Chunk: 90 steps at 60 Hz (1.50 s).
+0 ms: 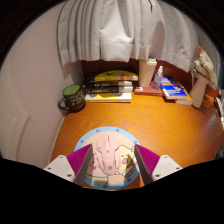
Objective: Arrange mouse
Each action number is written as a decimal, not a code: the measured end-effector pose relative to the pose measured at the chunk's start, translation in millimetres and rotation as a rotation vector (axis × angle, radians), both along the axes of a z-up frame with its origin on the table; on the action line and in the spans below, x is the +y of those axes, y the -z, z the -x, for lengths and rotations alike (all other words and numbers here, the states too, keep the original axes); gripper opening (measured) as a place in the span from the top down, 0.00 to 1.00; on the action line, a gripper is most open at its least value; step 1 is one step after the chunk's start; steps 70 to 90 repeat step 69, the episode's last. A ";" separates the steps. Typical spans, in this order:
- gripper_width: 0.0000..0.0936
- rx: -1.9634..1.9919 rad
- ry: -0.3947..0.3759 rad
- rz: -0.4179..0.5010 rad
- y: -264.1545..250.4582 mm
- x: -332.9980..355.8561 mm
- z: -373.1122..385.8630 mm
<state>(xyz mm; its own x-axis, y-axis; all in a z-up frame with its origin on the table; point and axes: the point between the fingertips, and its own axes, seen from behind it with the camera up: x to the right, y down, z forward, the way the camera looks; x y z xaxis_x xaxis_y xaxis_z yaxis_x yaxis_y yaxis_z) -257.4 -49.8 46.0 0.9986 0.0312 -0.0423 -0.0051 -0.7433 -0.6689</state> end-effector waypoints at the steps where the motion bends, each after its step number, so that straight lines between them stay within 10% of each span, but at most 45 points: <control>1: 0.11 0.003 -0.001 -0.008 -7.0 -2.8 -1.8; 32: 0.11 0.001 0.029 -0.202 -177.2 -152.7 -132.6; 90: 0.11 -0.008 0.098 -0.221 -191.5 -233.4 -208.9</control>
